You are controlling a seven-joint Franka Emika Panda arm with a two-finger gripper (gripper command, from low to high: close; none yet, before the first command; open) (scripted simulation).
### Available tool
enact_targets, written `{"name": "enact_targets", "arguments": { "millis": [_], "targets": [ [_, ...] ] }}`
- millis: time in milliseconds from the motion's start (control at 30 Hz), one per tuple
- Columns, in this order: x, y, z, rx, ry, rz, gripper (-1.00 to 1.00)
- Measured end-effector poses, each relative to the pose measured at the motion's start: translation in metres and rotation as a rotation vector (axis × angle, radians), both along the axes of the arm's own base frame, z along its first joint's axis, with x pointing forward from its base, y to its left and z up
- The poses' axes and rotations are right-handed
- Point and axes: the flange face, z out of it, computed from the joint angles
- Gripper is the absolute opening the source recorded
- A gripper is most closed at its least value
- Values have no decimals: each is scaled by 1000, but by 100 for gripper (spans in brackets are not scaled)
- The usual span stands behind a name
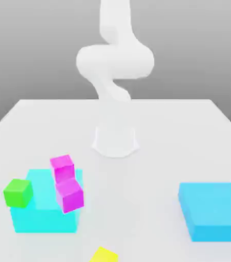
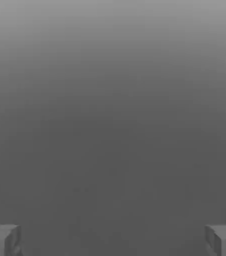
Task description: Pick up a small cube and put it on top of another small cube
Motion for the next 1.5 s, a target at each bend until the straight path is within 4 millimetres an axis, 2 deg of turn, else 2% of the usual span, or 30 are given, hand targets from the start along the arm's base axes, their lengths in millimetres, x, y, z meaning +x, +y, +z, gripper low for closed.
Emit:
{"name": "enact_targets", "arguments": {
  "millis": [100,233,367,500,733,933,1100,1133,1333,1400,1500],
  "targets": [
    [38,-1,-42,9,80,-51,0],
    [80,-5,-103,23,180,-113,0],
    [113,-11,-168,42,278,-172,0],
    [136,-17,-238,64,376,-229,0],
    [152,-26,-364,118,546,-327,0],
    [142,-25,-471,177,692,-405,0],
    [139,-25,-544,189,716,-419,0],
    [138,-25,-552,189,717,-419,-100],
    [138,-25,-555,189,716,-419,-100],
    [139,-25,-540,190,716,-419,-100],
    [139,-25,-502,189,716,-419,-100]
  ]
}}
